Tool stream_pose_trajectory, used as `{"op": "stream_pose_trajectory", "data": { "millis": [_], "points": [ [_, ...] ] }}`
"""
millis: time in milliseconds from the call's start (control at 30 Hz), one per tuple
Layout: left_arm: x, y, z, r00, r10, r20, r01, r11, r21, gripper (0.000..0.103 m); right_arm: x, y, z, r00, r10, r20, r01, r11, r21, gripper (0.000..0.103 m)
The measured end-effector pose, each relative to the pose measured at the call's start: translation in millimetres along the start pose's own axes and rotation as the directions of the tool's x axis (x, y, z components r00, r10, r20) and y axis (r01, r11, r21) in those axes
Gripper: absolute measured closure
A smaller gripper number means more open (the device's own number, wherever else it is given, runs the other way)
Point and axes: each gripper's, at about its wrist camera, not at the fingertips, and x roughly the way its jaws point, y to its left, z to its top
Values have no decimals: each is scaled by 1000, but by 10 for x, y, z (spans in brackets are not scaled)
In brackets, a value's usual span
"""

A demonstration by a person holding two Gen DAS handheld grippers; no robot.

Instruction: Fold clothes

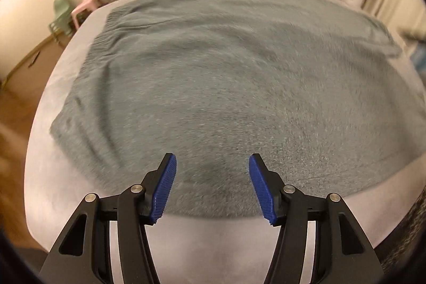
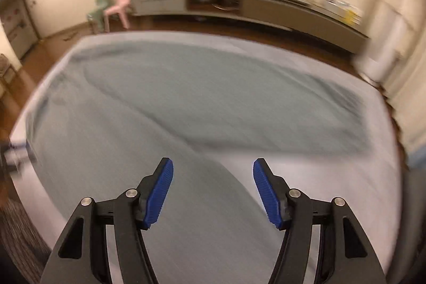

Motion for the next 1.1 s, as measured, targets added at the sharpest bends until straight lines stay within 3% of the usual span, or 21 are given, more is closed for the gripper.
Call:
{"op": "stream_pose_trajectory", "data": {
  "millis": [200, 300, 500, 600, 667, 767, 833, 900, 967, 1033, 1100],
  "points": [
    [170, 29, -233, 998, -17, -59, 19, 999, 27, 42, 1335, 678, 879, 998, -30, -59, 28, 999, -36, 39],
    [143, 129, -386, 995, -50, -92, 51, 999, 2, 41, 1899, 865, 989, 987, -63, -146, 57, 997, -41, 40],
    [59, 222, -481, 990, -70, -124, 73, 997, 22, 41, 2329, 694, 1308, 987, -51, -152, 55, 998, 18, 33],
    [-108, 348, -273, 1000, -1, -21, 2, 1000, 28, 41, 2312, 605, 1318, 985, -33, -169, 36, 999, 14, 32],
    [-167, 608, -69, 996, 67, 55, -66, 997, -27, 41, 2029, 455, 1201, 992, -9, -127, 12, 999, 30, 32],
    [-9, 1132, 55, 989, 148, 12, -143, 972, -186, 41, 1316, 11, 756, 998, 52, -41, -49, 995, 85, 32],
    [103, 1419, 94, 981, 195, -20, -193, 944, -268, 43, 846, -378, 323, 1000, 23, -14, -21, 992, 126, 32],
    [176, 1577, 113, 977, 212, -26, -210, 928, -307, 43, 464, -936, -295, 996, -75, -41, 82, 975, 206, 32],
    [292, 1646, 59, 974, 216, -66, -226, 919, -323, 43, 193, -1480, -908, 980, -174, -97, 195, 937, 288, 33],
    [384, 1670, -7, 971, 223, -89, -240, 909, -340, 38, 82, -1853, -1468, 962, -212, -173, 263, 891, 371, 56],
    [378, 1672, -38, 967, 236, -99, -256, 898, -358, 35, 111, -1972, -1787, 957, -185, -222, 259, 892, 371, 60]
  ]
}}
